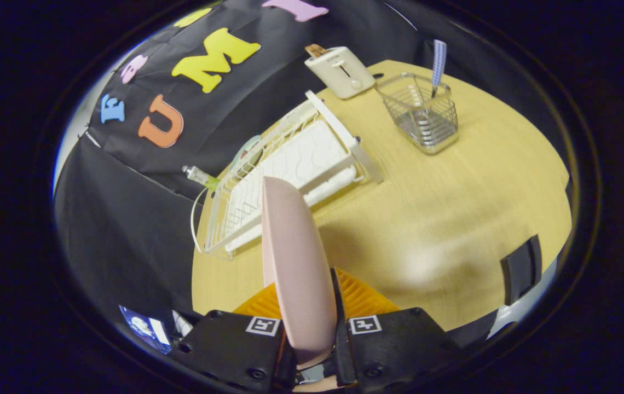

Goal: Take the plate from the dish rack, then take the spoon from the basket and place it into the plate.

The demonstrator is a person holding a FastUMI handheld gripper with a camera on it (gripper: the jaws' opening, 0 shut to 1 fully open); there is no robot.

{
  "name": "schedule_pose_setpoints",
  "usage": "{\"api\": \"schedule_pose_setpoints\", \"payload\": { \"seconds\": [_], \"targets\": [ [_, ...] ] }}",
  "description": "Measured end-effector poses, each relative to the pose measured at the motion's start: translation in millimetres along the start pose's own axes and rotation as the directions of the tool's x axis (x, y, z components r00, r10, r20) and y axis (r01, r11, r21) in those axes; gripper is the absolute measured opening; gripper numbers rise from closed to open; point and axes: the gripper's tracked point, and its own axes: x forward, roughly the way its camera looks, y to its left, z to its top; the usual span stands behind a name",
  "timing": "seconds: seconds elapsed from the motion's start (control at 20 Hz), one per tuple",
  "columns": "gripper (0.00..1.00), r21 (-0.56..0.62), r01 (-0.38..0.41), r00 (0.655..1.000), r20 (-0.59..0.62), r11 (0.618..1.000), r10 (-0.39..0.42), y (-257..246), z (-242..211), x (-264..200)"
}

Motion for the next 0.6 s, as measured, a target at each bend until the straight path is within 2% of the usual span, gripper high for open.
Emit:
{"api": "schedule_pose_setpoints", "payload": {
  "seconds": [0.35,0.6],
  "targets": [
    [0.35,0.039,-0.076,0.992,-0.094,0.996,0.079,-10,-11,29],
    [0.50,0.074,-0.064,0.995,-0.067,0.995,0.069,-32,2,28]
  ]
}}
